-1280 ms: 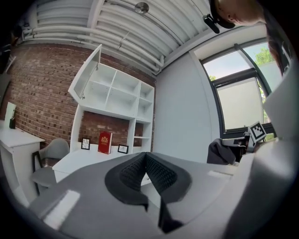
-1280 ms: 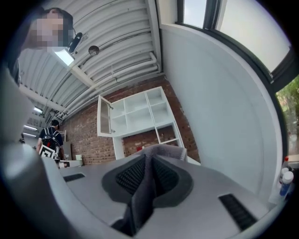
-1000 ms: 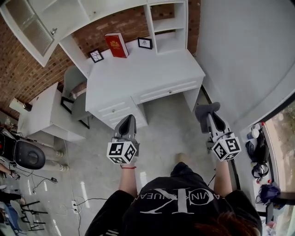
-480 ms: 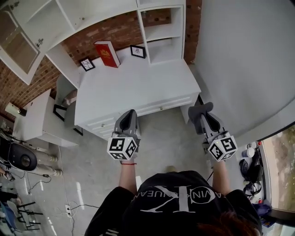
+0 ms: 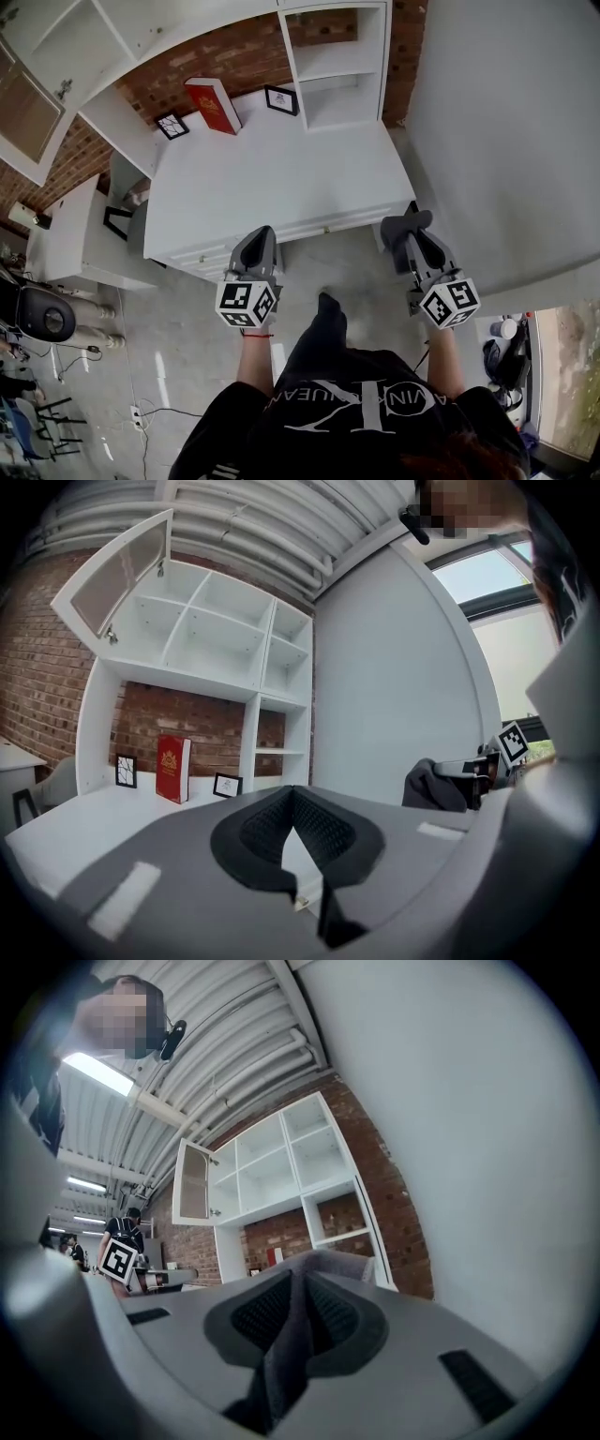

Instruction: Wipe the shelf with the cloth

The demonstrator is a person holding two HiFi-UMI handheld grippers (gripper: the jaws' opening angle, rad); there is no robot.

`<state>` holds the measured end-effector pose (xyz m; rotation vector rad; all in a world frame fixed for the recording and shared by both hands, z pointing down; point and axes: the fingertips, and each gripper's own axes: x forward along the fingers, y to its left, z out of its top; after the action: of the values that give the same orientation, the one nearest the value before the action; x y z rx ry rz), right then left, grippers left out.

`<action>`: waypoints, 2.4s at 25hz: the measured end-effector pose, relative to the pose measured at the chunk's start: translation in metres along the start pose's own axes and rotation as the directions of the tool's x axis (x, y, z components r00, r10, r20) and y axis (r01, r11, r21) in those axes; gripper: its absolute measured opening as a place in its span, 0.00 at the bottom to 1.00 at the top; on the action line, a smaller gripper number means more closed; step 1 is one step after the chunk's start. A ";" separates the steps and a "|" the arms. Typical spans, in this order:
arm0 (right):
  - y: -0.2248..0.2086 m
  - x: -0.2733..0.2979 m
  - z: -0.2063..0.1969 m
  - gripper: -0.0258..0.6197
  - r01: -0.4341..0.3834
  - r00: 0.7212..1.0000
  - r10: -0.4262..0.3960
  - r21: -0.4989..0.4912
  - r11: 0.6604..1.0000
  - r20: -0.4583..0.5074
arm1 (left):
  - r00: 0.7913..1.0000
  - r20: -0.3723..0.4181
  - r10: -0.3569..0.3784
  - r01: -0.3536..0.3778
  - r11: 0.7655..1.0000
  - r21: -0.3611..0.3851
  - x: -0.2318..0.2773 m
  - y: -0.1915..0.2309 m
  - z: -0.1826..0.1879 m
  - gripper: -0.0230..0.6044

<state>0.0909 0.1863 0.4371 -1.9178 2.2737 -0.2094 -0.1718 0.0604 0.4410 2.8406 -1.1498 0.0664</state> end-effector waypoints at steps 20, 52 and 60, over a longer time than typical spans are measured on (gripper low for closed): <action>-0.101 0.249 0.021 0.11 -0.065 0.997 0.066 0.019 0.998 -0.030 | 0.998 -0.010 -0.056 0.056 0.997 0.046 0.248 0.092 0.024 0.01; -0.126 0.506 0.107 0.11 -0.192 0.978 0.168 -0.217 0.957 -0.123 | 0.997 0.041 0.058 -0.060 0.998 0.032 0.385 0.162 0.070 0.01; -0.125 0.561 0.109 0.11 -0.195 0.970 0.134 -0.325 0.925 -0.201 | 0.994 0.079 0.077 -0.081 0.996 0.037 0.401 0.176 0.099 0.01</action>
<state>0.1415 -0.3880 0.3387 -1.9071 2.7301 0.0477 -0.0053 -0.3519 0.3791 2.8556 -1.2907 -0.0164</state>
